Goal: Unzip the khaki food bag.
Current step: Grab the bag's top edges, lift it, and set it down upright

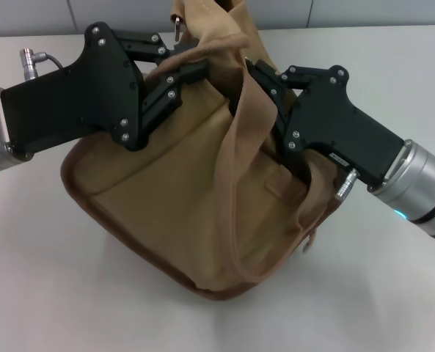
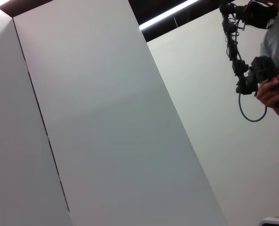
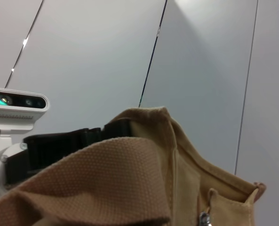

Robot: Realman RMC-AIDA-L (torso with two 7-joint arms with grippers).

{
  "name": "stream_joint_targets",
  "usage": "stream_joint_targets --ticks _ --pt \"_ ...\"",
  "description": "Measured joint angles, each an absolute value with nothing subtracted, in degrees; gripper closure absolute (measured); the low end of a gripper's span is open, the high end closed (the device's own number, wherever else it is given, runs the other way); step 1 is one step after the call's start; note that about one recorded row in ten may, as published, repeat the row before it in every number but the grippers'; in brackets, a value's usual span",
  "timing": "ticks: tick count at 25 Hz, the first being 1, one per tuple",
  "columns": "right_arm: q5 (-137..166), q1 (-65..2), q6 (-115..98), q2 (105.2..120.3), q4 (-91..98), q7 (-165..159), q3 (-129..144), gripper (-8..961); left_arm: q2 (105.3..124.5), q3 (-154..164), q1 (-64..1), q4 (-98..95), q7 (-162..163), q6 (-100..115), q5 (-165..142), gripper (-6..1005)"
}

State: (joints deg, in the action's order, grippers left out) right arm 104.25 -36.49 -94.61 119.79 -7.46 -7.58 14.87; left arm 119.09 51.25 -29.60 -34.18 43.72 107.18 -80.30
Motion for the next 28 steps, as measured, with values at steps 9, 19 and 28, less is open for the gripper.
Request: stream_joint_targets --ticks 9,19,28 --pt "104.8 -29.1 -99.8 119.27 -5.1 -7.9 16.6 951 119.09 51.4 -29.9 -34.2 43.7 106.8 -79.3 908" --pt "104.9 -17.2 -105.1 119.26 1.6 -13.0 19.7 952 119.08 51.5 -29.8 -34.2 43.7 106.4 -77.5 909" --pt "104.7 -10.4 -106.7 119.27 6.9 -18.5 19.3 953 119.09 51.5 -29.8 -34.1 43.7 105.5 -77.2 909"
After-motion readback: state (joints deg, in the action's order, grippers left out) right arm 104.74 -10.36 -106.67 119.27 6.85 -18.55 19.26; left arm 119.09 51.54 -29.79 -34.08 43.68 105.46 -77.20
